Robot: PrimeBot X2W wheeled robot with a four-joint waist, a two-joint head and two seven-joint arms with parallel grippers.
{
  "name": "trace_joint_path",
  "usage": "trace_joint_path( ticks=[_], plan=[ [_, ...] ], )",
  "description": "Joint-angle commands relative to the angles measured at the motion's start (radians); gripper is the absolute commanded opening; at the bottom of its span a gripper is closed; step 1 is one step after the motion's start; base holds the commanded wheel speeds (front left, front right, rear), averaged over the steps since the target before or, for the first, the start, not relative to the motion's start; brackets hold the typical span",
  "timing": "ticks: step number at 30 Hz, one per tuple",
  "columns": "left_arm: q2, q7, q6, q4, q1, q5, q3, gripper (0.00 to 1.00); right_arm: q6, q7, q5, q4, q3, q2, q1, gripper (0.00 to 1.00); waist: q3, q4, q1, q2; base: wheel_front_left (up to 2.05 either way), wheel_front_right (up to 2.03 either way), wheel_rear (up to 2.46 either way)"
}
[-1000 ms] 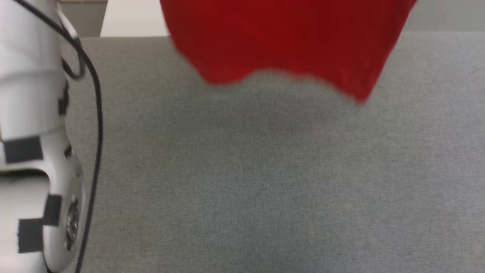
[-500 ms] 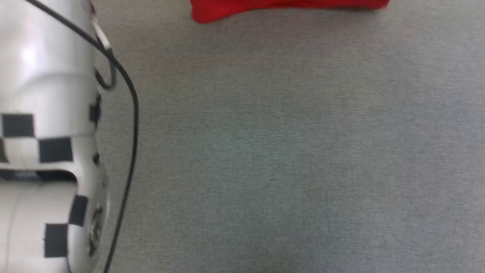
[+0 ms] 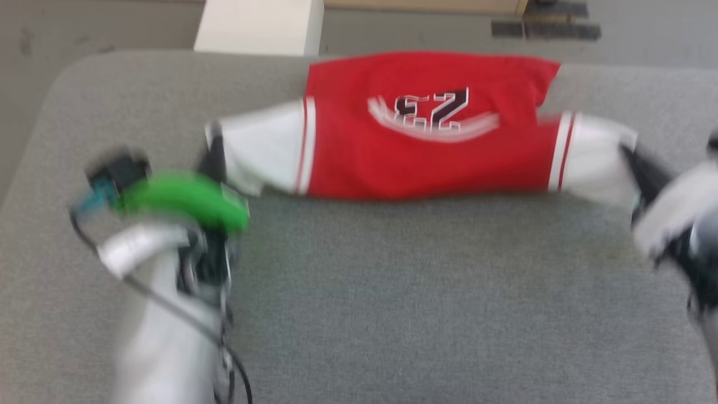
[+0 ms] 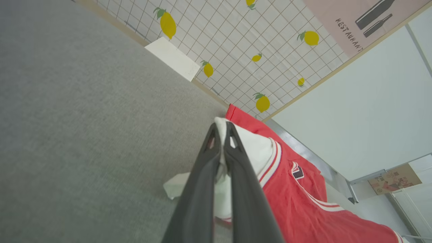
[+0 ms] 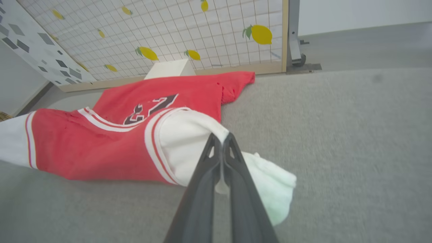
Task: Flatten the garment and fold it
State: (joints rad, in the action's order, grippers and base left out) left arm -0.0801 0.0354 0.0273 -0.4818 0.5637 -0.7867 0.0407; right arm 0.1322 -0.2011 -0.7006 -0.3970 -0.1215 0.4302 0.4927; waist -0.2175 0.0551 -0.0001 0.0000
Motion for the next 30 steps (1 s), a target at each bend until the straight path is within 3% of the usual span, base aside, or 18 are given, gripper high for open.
trace_joint_path(
  ticks=[1,9,17,24,30],
  plan=[
    [0.006,-0.012,0.001,0.016,-0.086,-0.01,0.006,0.0,-0.002,0.008,-0.008,0.015,0.011,-0.007,-0.076,0.0,0.122,0.0,0.0001,0.0,0.0,0.0,0.0],
    [0.018,-0.062,-0.064,0.114,-0.486,-0.079,-0.003,0.0,-0.002,-0.011,0.049,0.078,0.121,-0.059,-0.44,0.0,0.208,-0.026,0.0001,0.0,0.0,0.0,0.0],
    [-0.021,-0.093,-0.165,0.184,-0.648,-0.041,-0.003,0.0,-0.002,-0.077,0.168,0.164,0.213,-0.117,-0.612,0.0,0.226,-0.044,0.0001,0.0,0.0,0.0,0.0],
    [-0.128,-0.137,-0.247,0.18,-0.637,0.18,0.136,0.0,-0.002,-0.257,0.359,0.216,0.051,-0.047,-0.573,0.0,0.22,-0.074,0.0001,0.0,0.0,0.0,0.0],
    [-0.118,-0.148,-0.28,0.199,-0.623,0.217,0.173,0.0,-0.002,-0.481,0.427,0.154,-0.118,-0.019,-0.468,0.0,0.204,-0.086,0.0001,0.0,0.0,0.0,0.0]
  ],
)
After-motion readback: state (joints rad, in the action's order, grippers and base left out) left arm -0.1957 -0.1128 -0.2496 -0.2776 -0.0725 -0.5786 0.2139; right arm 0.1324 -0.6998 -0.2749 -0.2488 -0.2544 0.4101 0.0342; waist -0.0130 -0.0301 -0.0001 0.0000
